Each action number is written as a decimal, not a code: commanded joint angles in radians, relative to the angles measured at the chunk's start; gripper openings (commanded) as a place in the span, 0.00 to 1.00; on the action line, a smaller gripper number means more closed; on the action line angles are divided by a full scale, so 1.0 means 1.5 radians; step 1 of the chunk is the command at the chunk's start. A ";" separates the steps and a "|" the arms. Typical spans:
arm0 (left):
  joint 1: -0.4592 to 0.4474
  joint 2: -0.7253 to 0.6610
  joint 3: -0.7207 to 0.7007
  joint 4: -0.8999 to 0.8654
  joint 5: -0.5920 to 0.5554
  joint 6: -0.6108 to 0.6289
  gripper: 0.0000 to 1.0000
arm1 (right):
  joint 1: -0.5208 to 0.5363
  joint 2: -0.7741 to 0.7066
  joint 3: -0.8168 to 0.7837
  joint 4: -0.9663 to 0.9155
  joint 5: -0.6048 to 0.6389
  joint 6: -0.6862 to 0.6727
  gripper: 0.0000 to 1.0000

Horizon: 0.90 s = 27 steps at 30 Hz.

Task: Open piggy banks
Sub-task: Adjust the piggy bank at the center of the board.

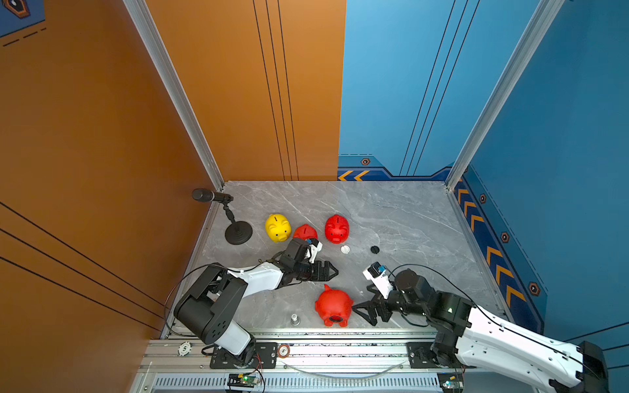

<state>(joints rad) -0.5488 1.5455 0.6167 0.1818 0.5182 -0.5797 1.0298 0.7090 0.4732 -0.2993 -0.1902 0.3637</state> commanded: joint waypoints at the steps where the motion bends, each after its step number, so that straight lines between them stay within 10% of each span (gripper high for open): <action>1: 0.009 -0.011 -0.013 -0.017 0.031 0.008 0.94 | 0.073 -0.036 -0.032 0.004 0.105 0.055 1.00; 13: 0.027 -0.042 -0.014 0.008 0.059 -0.010 0.96 | 0.240 0.206 -0.026 0.185 0.349 0.129 1.00; 27: 0.047 -0.122 -0.044 -0.033 0.033 -0.004 0.99 | 0.145 0.322 0.033 0.171 0.428 0.127 1.00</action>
<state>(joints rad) -0.4900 1.3937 0.5697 0.1673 0.5785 -0.5945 1.2743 1.1896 0.4984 -0.0486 0.4061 0.5842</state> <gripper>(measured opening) 0.991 0.996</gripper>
